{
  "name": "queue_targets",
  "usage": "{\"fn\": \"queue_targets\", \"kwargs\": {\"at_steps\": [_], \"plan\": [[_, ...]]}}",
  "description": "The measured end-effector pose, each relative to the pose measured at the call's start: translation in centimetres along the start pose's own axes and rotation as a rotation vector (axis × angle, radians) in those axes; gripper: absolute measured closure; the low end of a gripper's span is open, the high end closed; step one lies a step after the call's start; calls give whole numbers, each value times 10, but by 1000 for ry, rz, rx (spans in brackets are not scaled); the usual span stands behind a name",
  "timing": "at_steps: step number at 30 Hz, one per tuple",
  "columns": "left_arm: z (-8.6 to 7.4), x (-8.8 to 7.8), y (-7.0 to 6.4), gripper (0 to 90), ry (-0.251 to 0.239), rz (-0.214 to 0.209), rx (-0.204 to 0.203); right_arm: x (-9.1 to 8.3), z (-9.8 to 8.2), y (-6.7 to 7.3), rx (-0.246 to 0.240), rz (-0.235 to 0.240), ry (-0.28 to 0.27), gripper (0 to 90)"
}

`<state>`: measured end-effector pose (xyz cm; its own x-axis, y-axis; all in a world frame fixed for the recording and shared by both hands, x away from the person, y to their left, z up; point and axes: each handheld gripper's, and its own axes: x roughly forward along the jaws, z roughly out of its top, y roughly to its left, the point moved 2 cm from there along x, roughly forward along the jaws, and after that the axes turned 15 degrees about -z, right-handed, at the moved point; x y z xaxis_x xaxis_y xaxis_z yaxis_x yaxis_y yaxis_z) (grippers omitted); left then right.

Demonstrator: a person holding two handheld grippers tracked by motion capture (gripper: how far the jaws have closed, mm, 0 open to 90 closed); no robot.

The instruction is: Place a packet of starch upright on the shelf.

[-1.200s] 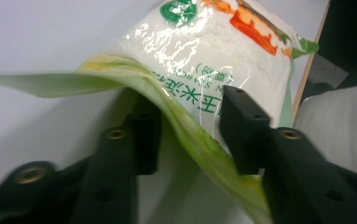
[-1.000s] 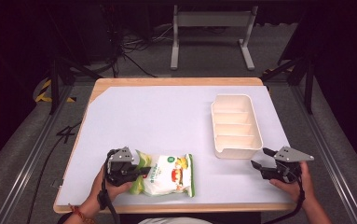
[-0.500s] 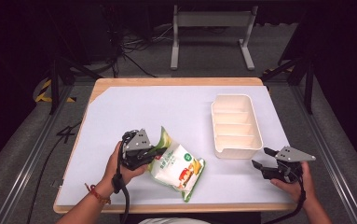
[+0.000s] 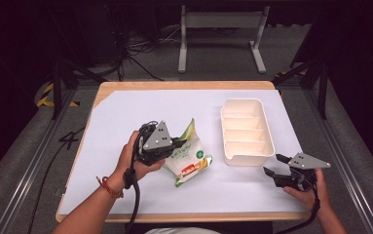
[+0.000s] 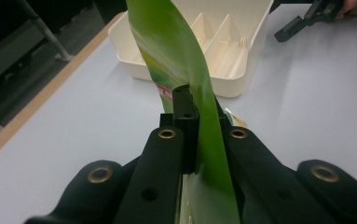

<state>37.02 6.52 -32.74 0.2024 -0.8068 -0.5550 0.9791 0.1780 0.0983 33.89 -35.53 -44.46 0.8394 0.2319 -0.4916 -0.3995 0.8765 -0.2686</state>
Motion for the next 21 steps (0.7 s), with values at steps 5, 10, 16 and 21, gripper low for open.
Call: {"fn": "queue_targets", "kwargs": {"at_steps": [5,10,16,21], "plan": [[9,-1,9,893,-6,20,21,0,0,-1,5,-1,-2,303],[16,-2,21,893,-18,33,32,0,0,-1,5,0,-2,300],[29,2,36,893,-47,36,55,0,-1,-2,11,3,0,298],[43,13,47,894,-64,24,77,0,-1,-3,16,1,0,297]]}}
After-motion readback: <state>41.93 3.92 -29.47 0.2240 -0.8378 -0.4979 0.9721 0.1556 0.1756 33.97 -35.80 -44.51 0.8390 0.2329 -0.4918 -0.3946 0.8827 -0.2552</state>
